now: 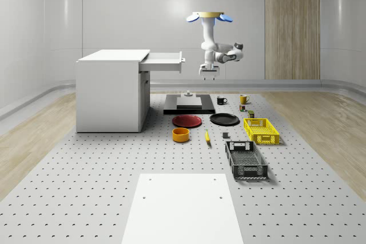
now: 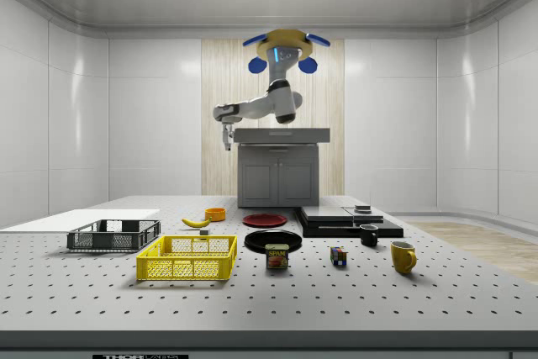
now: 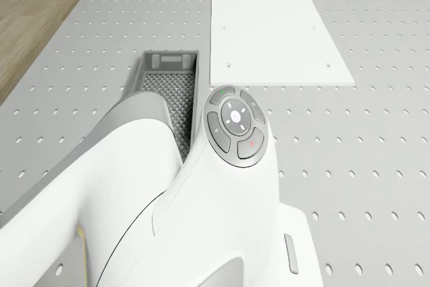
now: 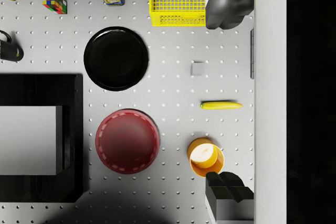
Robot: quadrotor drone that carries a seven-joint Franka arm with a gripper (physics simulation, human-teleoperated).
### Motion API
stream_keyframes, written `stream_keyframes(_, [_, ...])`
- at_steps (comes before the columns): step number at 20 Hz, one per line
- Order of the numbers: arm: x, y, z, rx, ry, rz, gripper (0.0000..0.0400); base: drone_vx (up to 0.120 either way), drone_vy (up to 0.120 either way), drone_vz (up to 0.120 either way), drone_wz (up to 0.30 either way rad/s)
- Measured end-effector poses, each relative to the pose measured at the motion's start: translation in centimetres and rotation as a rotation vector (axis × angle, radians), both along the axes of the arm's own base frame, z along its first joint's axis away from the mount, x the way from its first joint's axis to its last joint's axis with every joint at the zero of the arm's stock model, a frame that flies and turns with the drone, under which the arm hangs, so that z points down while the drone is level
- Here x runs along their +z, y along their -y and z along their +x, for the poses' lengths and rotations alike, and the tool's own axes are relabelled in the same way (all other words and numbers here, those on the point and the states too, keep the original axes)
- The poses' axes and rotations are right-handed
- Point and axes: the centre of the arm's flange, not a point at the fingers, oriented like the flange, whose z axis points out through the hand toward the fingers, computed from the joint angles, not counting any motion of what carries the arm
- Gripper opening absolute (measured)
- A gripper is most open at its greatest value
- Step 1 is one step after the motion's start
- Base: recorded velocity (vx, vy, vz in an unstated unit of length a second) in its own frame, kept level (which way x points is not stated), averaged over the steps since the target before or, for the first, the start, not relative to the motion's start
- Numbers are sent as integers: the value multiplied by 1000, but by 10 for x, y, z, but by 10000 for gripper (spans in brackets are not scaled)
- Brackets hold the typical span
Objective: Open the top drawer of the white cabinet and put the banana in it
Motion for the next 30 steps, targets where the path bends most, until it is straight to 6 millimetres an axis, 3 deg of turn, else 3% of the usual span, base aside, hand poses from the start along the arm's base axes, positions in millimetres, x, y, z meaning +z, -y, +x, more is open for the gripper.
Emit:
stream_keyframes(4, [0,0,0,0,0,1,400,10,50,-120,0])
stream_keyframes(30, [0,0,0,0,0,1,400,120,0,-120,0])
